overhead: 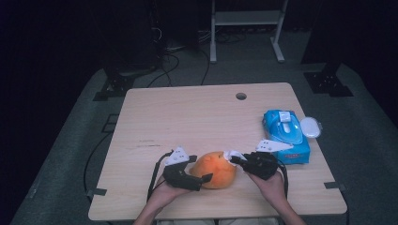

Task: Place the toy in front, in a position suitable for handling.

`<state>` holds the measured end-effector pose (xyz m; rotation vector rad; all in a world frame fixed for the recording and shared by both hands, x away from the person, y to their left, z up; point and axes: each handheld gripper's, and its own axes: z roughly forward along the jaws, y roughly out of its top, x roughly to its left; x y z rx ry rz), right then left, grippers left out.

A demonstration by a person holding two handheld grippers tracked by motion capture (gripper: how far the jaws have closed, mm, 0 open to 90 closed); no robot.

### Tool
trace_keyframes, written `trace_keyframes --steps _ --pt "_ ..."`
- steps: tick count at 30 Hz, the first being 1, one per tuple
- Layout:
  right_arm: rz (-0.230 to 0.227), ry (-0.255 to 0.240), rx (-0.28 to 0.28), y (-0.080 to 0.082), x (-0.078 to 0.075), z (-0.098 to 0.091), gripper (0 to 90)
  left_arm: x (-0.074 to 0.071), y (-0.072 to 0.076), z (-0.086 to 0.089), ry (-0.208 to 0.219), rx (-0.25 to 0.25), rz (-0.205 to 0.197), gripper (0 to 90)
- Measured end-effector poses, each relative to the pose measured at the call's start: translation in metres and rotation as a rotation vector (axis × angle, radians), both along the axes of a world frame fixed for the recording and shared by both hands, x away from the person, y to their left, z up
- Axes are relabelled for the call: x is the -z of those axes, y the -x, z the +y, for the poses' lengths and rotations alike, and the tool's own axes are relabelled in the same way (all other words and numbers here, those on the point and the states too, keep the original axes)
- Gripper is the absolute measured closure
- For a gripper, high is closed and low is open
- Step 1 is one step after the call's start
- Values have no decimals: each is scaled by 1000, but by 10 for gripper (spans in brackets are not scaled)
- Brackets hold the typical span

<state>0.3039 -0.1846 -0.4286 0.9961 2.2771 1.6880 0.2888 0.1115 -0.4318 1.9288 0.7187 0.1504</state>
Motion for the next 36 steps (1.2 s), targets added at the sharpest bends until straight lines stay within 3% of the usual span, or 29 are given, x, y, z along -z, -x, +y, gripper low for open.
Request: trace_keyframes --steps 1,6,12,15,18,20,23,24,26,28,32,34,36 --pt "2 -2 3 -1 0 -1 806 2 0 -1 7 12 8 91" --pt "-32 5 3 7 -11 0 806 -6 7 -3 -12 8 -54 330" --pt "-104 -49 -63 23 -31 10 805 -14 13 -9 -29 9 -87 399" --pt "-125 -7 -69 25 -29 16 805 -20 16 -9 -28 21 -89 403" --pt "-89 -20 -49 18 -21 11 805 -22 17 -8 -23 38 -89 392" --pt "-69 -24 -39 15 -18 8 804 -19 14 -8 -6 54 -64 333" --pt "-65 -7 -38 14 -16 9 804 -14 7 -5 2 17 -37 180" --pt "-66 -7 -39 14 -16 9 804 -11 4 -4 12 11 -17 172" --pt "-75 -7 -40 16 -19 11 804 -6 4 -5 32 5 -7 225" --pt "-96 -9 -54 21 -25 15 803 -6 6 -9 33 -8 -23 279" --pt "-125 6 -56 26 -29 18 802 -8 9 -14 22 -4 -37 301" --pt "-115 5 -46 22 -27 15 803 -9 9 -13 28 27 -37 288" --pt "-101 6 -28 18 -22 11 804 -9 8 -11 50 82 -18 206"
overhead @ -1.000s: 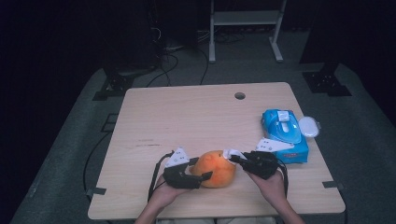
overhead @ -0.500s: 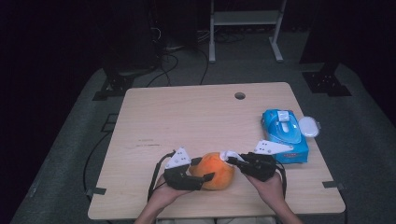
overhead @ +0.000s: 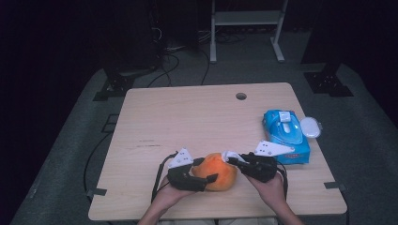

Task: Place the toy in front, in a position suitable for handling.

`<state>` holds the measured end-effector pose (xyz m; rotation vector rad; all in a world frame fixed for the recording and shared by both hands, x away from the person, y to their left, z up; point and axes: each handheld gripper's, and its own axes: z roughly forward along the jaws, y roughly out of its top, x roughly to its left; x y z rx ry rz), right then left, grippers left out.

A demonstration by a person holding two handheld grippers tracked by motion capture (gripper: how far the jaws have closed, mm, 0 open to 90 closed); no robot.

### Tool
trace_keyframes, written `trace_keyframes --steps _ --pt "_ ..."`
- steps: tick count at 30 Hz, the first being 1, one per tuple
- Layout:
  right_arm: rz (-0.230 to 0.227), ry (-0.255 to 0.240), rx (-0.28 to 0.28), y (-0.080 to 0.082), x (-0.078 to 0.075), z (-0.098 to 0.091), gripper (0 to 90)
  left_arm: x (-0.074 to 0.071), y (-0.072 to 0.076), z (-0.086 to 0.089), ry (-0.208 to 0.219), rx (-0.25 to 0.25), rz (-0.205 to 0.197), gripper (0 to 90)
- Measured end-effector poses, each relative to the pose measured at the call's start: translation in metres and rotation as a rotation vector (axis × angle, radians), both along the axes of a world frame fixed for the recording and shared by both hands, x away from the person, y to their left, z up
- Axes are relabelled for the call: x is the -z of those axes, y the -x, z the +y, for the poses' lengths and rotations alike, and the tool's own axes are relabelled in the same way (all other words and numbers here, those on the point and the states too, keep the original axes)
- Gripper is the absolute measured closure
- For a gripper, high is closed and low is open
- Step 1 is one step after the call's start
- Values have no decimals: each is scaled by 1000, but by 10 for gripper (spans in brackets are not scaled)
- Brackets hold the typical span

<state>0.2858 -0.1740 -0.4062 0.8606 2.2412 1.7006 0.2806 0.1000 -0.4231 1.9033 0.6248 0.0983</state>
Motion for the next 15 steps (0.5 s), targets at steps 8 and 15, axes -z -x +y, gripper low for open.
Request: trace_keyframes --steps 8,15 --pt "-15 -49 -40 4 -8 0 804 4 -1 -4 -9 -74 -45 332" --pt "-35 13 -23 1 -4 2 810 2 -2 -3 8 -26 -34 207"
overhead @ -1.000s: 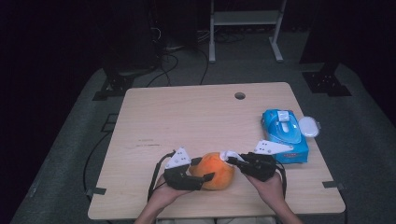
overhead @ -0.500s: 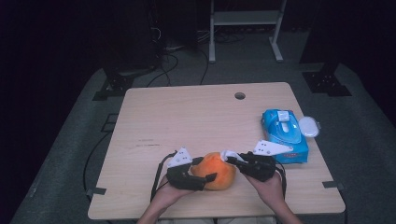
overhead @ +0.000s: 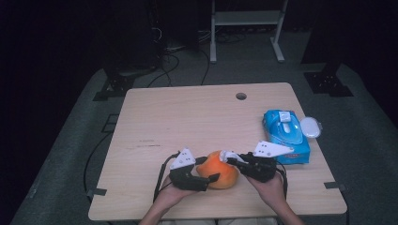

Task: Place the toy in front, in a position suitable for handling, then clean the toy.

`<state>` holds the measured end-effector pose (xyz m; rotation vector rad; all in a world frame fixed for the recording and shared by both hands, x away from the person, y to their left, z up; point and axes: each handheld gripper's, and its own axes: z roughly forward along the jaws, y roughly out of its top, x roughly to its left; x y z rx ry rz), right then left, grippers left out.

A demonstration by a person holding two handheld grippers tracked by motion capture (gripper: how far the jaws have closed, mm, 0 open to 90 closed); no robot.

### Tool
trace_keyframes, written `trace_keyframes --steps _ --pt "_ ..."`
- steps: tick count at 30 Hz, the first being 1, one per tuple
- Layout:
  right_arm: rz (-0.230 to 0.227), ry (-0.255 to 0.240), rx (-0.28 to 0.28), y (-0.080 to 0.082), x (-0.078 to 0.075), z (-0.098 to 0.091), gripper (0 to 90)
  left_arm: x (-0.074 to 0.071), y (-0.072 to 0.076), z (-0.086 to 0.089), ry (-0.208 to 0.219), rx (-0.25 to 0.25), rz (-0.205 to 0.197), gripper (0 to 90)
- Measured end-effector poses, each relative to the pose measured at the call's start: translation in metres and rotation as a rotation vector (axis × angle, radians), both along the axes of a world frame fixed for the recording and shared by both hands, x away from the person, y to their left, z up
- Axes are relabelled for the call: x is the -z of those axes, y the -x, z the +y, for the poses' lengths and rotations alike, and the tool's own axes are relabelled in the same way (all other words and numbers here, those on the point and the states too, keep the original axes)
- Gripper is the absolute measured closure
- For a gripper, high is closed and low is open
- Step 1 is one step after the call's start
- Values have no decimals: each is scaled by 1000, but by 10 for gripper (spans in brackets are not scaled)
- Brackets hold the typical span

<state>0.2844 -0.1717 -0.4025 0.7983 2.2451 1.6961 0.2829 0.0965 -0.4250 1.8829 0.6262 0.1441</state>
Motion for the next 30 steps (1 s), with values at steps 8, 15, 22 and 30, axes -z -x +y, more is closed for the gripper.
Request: trace_keyframes --steps 8,15,22,30 --pt "28 -29 45 -7 3 -13 809 16 -9 -3 -19 6 83 187" --pt "44 -50 60 -12 4 -16 808 7 0 -1 -20 -34 4 363" --pt "51 -70 48 -10 5 -12 808 -1 0 5 -10 -60 -17 405" --pt "6 -10 38 -8 -1 -5 809 0 2 4 -21 -49 -7 425"
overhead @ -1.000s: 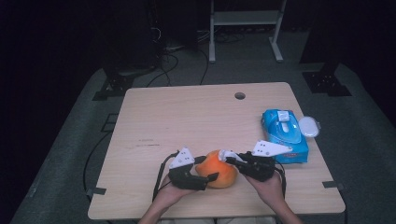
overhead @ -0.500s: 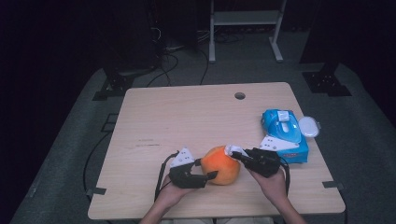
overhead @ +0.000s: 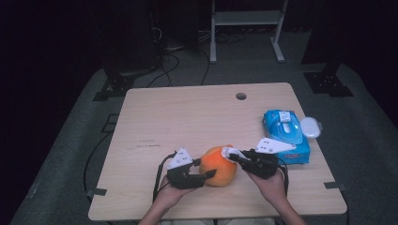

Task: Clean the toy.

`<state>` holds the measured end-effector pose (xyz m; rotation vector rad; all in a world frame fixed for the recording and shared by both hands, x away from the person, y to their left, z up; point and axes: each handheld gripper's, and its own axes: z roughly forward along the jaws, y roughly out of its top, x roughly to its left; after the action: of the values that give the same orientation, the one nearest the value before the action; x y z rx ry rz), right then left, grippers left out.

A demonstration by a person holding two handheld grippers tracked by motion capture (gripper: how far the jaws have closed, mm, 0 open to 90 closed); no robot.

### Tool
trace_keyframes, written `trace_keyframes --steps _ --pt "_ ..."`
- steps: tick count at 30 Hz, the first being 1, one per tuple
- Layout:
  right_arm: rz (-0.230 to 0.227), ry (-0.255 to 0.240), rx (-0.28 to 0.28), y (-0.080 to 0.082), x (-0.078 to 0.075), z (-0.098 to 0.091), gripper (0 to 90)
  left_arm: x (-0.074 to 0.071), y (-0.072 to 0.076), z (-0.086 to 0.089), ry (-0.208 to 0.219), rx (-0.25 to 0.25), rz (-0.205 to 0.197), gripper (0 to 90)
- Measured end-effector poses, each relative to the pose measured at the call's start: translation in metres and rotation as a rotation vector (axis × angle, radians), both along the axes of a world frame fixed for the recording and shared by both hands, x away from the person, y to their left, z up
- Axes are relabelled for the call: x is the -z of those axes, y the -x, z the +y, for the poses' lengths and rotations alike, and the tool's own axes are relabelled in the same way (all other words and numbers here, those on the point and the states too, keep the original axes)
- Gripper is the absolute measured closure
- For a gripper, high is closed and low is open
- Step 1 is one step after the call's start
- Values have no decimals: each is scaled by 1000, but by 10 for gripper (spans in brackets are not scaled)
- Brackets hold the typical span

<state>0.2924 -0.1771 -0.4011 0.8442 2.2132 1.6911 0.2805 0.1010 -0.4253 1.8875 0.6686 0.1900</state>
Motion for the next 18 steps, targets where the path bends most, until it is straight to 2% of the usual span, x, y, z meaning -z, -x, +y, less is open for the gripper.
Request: trace_keyframes --steps 1,2,3,5,7,8,10,12,15,16,18 --pt "12 3 13 -4 4 -5 808 2 -2 0 7 10 6 421" --pt "12 3 13 -4 4 -5 808 2 -2 0 7 10 6 361" --pt "37 -5 24 -7 9 -10 809 3 -3 0 18 14 13 361" --pt "26 16 35 -7 10 -9 809 5 -8 0 36 7 30 243" --pt "45 -3 32 -8 11 -10 809 9 -12 -1 32 -15 45 152" --pt "48 -9 30 -8 11 -10 809 11 -13 -2 38 -10 58 134" --pt "42 -18 8 -4 9 -5 808 13 -12 -4 38 -22 37 224" --pt "14 -2 -23 6 5 7 806 13 -10 -6 27 -48 21 297" --pt "-25 32 -68 16 0 22 807 13 -7 -8 14 -64 11 342" --pt "-36 42 -66 17 -1 23 807 13 -6 -8 13 -65 10 346" --pt "-28 34 -48 13 0 17 808 12 -5 -7 8 -69 7 358"
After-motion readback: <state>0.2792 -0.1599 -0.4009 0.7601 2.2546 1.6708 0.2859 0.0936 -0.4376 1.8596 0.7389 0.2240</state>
